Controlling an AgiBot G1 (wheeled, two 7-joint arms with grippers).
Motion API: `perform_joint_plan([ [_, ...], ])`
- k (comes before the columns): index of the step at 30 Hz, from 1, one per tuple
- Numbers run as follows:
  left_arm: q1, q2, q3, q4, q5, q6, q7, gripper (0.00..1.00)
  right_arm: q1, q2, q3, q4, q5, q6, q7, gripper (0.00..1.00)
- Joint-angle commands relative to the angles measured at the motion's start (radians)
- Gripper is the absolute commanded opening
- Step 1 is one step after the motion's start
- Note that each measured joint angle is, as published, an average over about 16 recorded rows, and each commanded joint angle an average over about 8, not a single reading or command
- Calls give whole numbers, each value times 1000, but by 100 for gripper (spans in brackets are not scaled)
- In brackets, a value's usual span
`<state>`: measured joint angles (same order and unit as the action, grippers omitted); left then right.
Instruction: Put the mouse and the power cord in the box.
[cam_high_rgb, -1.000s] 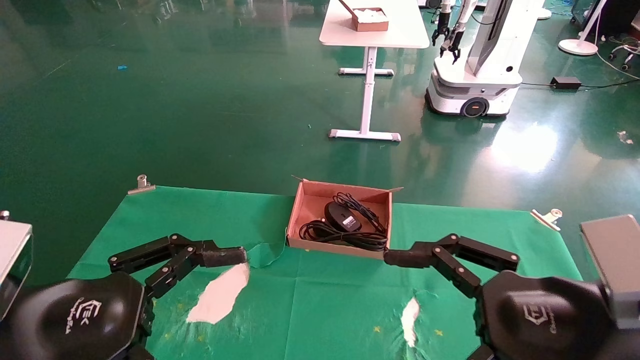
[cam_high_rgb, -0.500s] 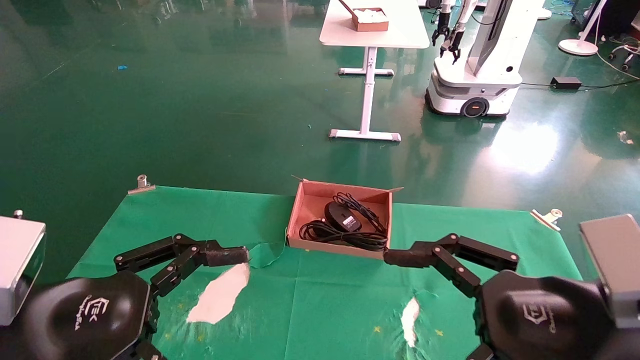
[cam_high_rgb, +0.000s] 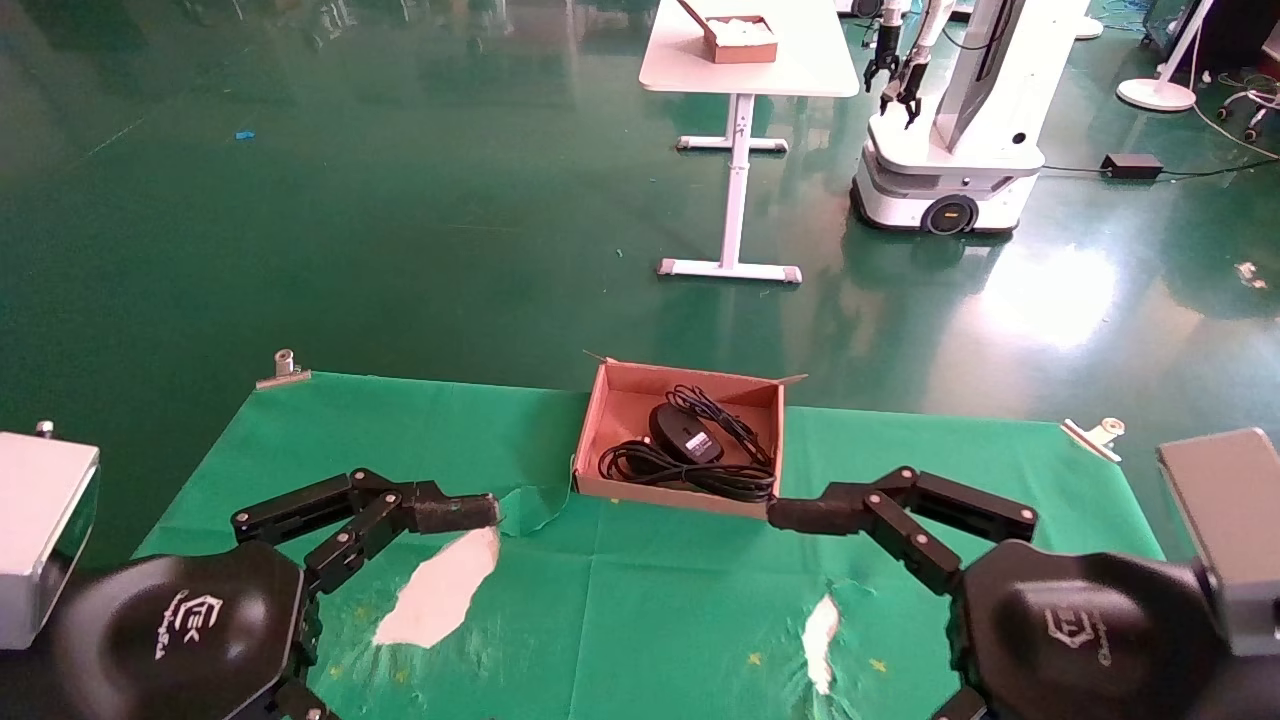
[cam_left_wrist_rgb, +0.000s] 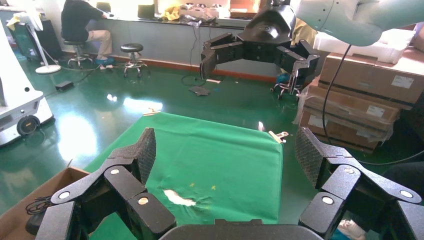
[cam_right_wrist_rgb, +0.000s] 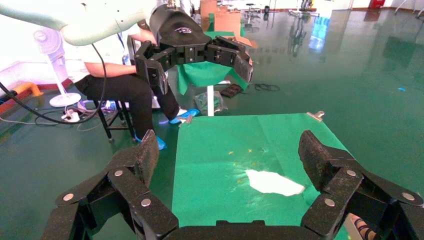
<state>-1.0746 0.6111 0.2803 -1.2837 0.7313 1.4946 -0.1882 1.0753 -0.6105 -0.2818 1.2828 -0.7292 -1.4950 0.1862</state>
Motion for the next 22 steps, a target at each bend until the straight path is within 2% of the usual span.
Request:
perform_joint_plan([
  [1, 0, 0, 0, 0, 0, 0, 0, 100, 0, 0, 0, 0, 0, 0, 0, 100],
  [22, -1, 1, 2, 1, 2, -1, -1, 100, 0, 0, 0, 0, 0, 0, 0, 100],
])
